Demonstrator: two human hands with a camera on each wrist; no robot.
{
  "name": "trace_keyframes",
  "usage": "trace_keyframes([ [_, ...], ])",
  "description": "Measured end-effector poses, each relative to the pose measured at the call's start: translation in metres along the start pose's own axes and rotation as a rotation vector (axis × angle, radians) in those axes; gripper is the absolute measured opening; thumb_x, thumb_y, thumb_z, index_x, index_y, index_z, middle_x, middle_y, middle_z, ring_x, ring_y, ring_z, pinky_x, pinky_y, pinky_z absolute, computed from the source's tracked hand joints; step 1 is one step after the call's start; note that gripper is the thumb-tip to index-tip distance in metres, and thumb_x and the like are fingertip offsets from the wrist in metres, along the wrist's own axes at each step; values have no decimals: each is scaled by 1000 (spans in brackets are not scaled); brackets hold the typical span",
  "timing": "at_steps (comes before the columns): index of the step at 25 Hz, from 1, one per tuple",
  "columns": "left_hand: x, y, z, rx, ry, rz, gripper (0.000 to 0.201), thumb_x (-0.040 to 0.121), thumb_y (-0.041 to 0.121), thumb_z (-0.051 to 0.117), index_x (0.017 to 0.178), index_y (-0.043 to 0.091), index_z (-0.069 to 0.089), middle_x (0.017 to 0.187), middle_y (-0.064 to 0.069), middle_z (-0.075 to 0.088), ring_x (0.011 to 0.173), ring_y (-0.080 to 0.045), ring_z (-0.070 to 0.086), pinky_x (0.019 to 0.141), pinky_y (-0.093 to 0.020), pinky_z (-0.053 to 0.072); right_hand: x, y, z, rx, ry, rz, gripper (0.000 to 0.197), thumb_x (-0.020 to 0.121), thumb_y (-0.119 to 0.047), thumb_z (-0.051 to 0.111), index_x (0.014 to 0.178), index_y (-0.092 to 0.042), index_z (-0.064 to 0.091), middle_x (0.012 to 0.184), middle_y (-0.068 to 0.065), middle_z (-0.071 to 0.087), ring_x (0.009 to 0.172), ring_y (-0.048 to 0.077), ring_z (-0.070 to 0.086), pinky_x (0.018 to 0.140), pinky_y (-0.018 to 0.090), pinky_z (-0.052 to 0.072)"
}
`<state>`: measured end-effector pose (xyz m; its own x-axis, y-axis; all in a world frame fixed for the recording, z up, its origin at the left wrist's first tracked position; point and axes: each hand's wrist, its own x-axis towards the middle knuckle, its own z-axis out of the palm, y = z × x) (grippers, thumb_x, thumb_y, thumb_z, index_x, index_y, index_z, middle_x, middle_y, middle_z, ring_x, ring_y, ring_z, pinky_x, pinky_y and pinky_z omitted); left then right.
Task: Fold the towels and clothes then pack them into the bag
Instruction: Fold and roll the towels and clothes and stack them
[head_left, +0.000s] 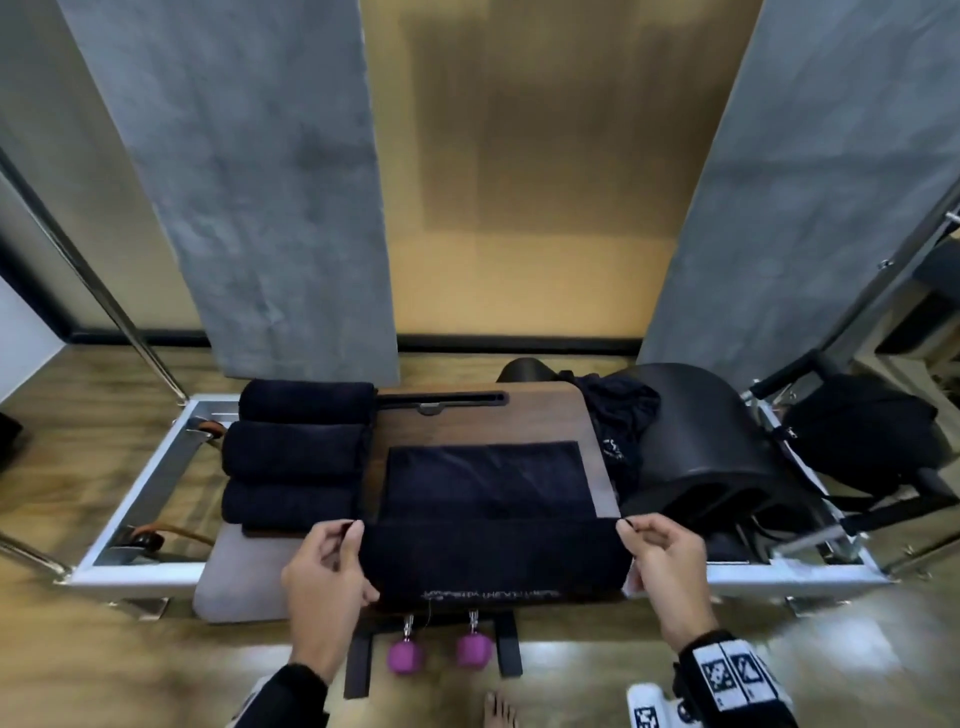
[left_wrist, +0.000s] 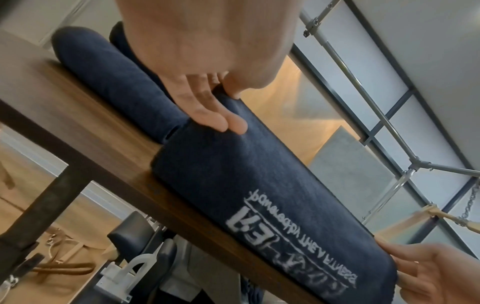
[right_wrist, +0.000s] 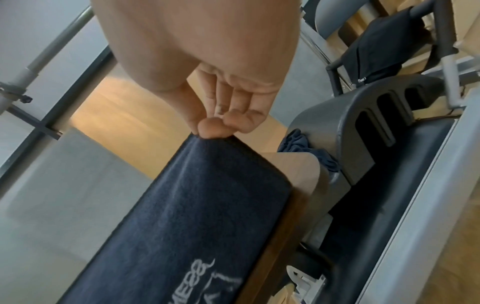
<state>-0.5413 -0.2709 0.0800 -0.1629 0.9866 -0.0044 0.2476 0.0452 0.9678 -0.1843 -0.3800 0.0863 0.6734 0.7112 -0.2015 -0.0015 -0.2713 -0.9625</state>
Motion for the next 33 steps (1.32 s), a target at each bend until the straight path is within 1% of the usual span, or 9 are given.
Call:
trace_keyframes([
  [7, 71, 20, 56, 86, 91, 44, 11, 108, 28, 60, 104, 20, 67, 71, -1, 73, 42, -22, 68, 47, -32, 59, 87, -26, 37, -37, 65, -67, 13, 93, -13, 75, 80, -13, 72, 56, 11, 65, 36, 22, 48, 43, 26, 40],
  [13, 89, 21, 98, 316, 30, 26, 38, 105, 21, 60, 142, 17, 56, 138, 0, 62, 71, -26, 76, 60, -26, 62, 140, -18, 71, -142, -5, -5, 17, 94, 1, 70, 107, -9, 66, 102, 7, 66, 59, 27, 72, 50, 31, 58],
  [15, 73, 17, 108, 399, 20, 199, 24, 103, 21, 63, 126, 22, 64, 127, 5, 65, 89, -14, 71, 78, -37, 61, 141, -9, 72, -187, 17, -95, 22, 92, 7, 68, 99, -13, 70, 102, 7, 66, 63, 22, 73, 54, 28, 60],
  [18, 40, 6, 123, 451, -227, 392, 12, 105, 28, 62, 93, 31, 61, 89, 14, 57, 76, -6, 60, 68, -26, 48, 131, -2, 72, -340, -129, -242, 29, 86, 9, 71, 81, -18, 77, 81, -2, 76, 70, 14, 73, 69, 28, 61],
  [24, 21, -11, 134, 893, -470, 547, 38, 106, 62, 38, 103, 30, 58, 98, 15, 50, 93, -6, 55, 66, -27, 49, 102, -3, 56, -764, -292, -408, 22, 88, 2, 65, 90, -15, 80, 91, -1, 74, 91, 16, 68, 92, 29, 52],
  [27, 44, 0, 144, 1042, -473, 566, 47, 106, 61, 36, 122, 27, 64, 125, 9, 60, 124, -18, 56, 96, -41, 46, 60, 5, 50, -870, -371, -481, 22, 84, -3, 62, 84, -18, 79, 88, 0, 73, 90, 19, 66, 89, 34, 53],
  [29, 53, 4, 147, 1092, -603, 490, 56, 108, 58, 33, 153, 30, 50, 164, 9, 40, 157, -19, 28, 125, -57, 19, 28, 11, 54, -827, -511, -530, 22, 85, -4, 62, 87, -19, 79, 89, -6, 73, 92, 12, 62, 86, 33, 53],
  [31, 46, 0, 143, 1084, -697, 488, 62, 109, 56, 33, 166, 32, 29, 176, 10, 14, 164, -15, 1, 126, -65, -3, 5, 18, 57, -775, -601, -551, 22, 88, -7, 63, 98, -20, 78, 96, -11, 70, 97, 8, 57, 87, 29, 51],
  [33, 23, -10, 128, 1030, -725, 559, 66, 109, 56, 33, 168, 28, 24, 178, 8, 8, 164, -12, -6, 127, -66, -1, -10, 26, 57, -749, -604, -573, 26, 89, -8, 65, 109, -21, 76, 105, -11, 64, 103, 8, 54, 91, 24, 47],
])
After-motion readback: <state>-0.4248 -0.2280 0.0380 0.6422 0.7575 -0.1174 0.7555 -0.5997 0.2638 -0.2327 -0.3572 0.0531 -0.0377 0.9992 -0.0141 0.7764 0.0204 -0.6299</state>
